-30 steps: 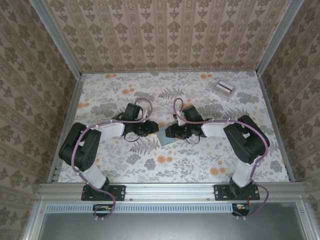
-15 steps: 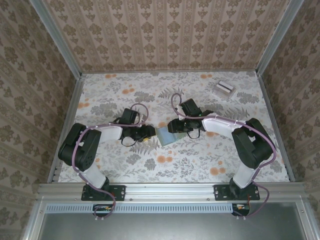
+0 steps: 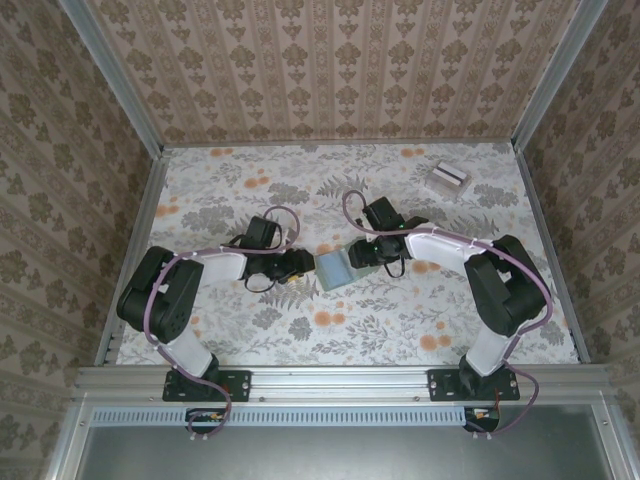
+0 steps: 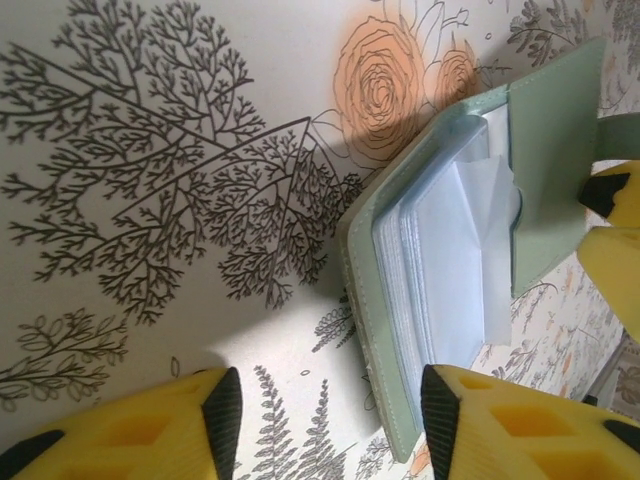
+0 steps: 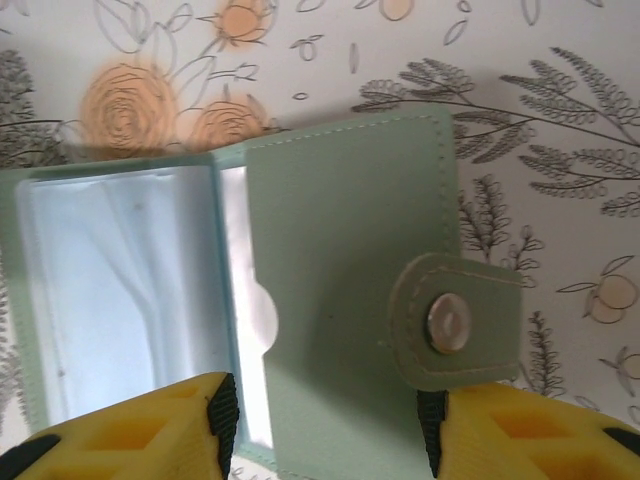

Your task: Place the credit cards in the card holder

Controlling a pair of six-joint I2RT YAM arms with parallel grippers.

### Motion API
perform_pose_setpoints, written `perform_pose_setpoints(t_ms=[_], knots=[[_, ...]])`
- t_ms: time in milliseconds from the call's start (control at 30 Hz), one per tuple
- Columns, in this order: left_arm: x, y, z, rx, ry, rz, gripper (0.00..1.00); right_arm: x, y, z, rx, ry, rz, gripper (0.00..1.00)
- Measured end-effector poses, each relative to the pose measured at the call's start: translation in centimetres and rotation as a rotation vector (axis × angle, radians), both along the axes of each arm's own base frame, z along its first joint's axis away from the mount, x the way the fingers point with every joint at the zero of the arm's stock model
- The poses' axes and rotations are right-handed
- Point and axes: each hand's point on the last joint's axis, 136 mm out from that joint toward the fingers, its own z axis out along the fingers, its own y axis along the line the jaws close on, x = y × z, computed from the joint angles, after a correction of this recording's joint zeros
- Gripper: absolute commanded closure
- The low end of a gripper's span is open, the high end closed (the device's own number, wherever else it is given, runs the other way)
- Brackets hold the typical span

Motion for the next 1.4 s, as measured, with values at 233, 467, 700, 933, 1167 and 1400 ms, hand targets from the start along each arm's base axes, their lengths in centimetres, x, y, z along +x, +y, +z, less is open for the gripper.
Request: perform_pose_setpoints(t_ms=[233,467,700,933,1167,1400], knots=[[0.0,-1.0,0.2,-0.007,-0.016,-0.014,0.44,0.0,-1.2,-2.6,-0.049,0.046,-0.018,0.58],[-0.2,-2.5,-0.2,-0.020,-0.015,-0.039,0.69,0.2,-1.4,-2.7,-0.034,0.052,-0.052,0.64],[0.6,-2.9,0.5,-0.045,-0.043,-0.031,1.00,0.4,-1.1,-2.7,0.014,0.046,-0.073,0.61],[0.5,-2.9,2.1,-0.063,-0.069,-0.045,1.00,-0.2,-0.2,-2.0,0.116,0.006,-0.040,0.48],[-0.3,-3.5,4.1,-0.114,-0.074,-0.103,1.00,-2.4,2.1,0.0,0.235,-0.014,0.110,0.28],[-1.1,-3.9,4.8,-0.153,-0.054,-0.144,1.00,-2.9,5.8,2.0,0.416,-0.028,0.189,0.21]])
